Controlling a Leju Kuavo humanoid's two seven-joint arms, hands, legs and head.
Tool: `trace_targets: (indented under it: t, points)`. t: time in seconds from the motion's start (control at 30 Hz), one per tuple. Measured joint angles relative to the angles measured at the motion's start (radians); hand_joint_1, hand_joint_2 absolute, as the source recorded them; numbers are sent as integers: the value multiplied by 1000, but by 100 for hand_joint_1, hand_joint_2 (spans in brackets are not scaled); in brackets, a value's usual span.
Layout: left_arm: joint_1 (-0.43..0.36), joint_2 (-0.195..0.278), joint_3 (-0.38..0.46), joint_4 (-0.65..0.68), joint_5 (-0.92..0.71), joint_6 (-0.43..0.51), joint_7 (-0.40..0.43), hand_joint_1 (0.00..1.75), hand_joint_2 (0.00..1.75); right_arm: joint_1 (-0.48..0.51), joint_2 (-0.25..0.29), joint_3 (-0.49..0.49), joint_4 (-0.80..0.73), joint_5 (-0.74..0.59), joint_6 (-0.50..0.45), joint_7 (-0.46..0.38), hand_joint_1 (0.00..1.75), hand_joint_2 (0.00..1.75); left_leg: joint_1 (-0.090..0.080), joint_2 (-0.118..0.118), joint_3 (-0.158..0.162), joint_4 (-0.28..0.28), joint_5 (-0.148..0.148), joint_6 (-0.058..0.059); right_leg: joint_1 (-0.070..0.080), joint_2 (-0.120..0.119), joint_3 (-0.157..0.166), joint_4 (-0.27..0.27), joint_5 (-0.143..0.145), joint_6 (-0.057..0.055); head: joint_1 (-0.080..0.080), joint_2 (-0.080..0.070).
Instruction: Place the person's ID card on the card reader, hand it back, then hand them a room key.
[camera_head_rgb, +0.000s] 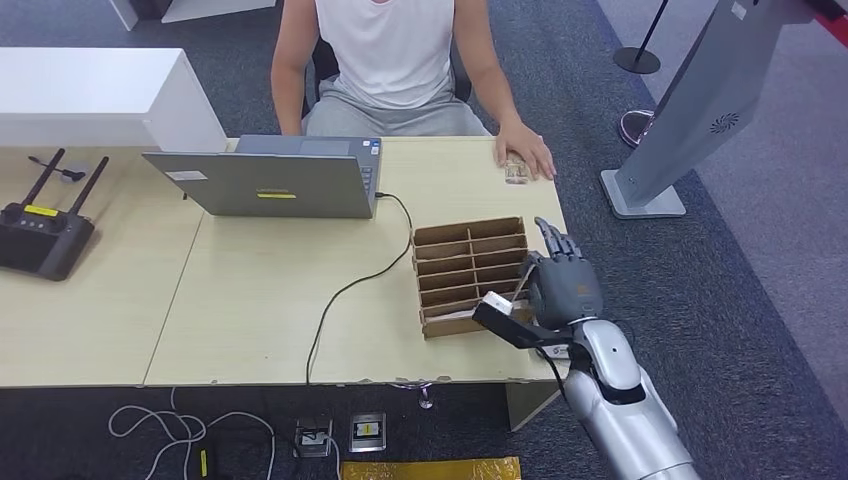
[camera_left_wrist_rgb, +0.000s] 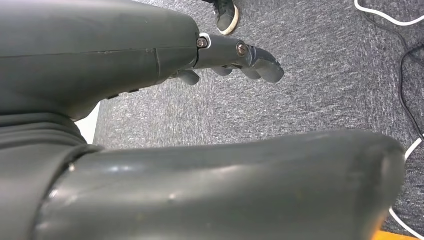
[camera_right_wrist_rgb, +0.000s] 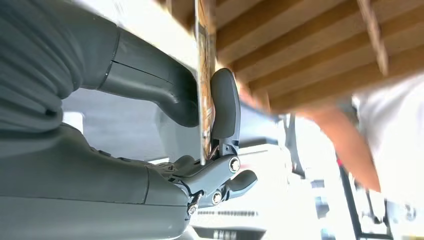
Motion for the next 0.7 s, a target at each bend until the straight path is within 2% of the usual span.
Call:
trace_targets:
  t: [0.5, 0.7]
  points:
    - [-15, -1, 0, 0, -27, 0, 2, 0, 0, -311, 1, -102, -52, 27, 36, -59, 175, 175, 0, 0, 0, 0, 0, 0, 0, 0, 0, 0, 0, 0, 0, 0]
    - [-23, -4, -1, 0, -31, -4, 4, 0, 0, -451, 38, -97, 58, 30, -24, -100, 175, 175, 0, 0, -1, 0, 0, 0, 0, 0, 0, 1, 0, 0, 0, 0]
